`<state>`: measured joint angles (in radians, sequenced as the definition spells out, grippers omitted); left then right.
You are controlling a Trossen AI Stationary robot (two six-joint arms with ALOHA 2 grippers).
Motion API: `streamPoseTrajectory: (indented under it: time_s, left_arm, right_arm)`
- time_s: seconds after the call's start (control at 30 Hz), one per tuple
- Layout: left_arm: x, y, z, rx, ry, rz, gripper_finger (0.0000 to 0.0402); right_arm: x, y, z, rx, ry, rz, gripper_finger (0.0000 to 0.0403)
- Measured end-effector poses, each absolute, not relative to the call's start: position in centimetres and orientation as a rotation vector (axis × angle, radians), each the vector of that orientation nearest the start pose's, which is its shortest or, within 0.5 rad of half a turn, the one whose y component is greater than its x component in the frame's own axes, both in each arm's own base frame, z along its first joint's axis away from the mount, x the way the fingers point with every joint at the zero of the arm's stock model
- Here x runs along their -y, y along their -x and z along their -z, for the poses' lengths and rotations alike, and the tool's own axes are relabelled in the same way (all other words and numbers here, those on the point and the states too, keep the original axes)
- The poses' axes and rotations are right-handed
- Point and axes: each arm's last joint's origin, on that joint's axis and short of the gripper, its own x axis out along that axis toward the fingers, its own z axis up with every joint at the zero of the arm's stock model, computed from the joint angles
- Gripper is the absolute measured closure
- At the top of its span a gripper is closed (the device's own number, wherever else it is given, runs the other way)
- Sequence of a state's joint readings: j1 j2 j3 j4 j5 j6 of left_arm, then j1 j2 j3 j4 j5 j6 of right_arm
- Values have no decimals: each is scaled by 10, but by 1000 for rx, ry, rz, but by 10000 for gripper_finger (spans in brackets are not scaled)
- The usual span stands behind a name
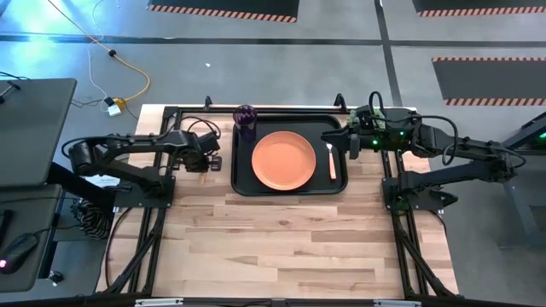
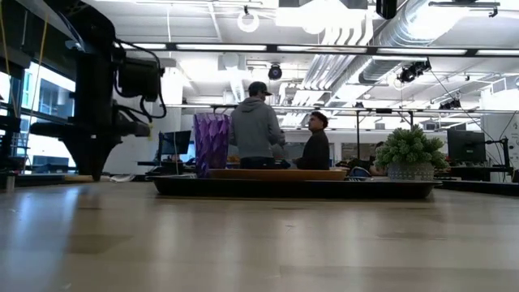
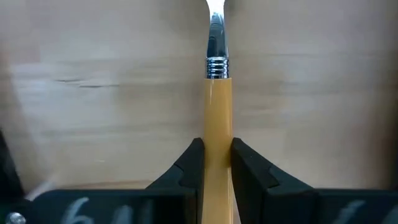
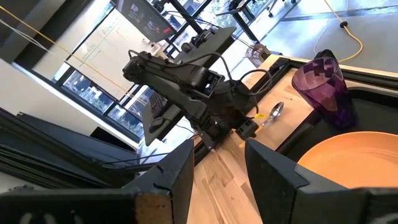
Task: Pick and place plate/cup/fork/spoon on tray
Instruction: Put the yellow spoon to the right of the orange plate on the black serving tray
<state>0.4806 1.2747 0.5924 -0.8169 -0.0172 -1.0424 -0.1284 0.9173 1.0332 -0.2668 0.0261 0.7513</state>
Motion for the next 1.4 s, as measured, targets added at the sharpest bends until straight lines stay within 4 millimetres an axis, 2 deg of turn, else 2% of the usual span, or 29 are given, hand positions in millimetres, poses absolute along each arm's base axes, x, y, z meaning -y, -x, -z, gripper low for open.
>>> streamPoseTrajectory:
  time_s: [0.73, 1.13, 1.4]
  left_arm:
    - [-26, -158, -200, -874, 1291, -881, 358]
    - [-9, -188, -225, -567, 1368, -615, 358]
    - [1, -208, -268, -491, 1296, -561, 358]
  right_arm:
    - [25, -190, -387, -87, -741, 202, 268]
    - [25, -190, -387, -88, -746, 199, 268]
    - [25, -190, -386, -90, -747, 195, 268]
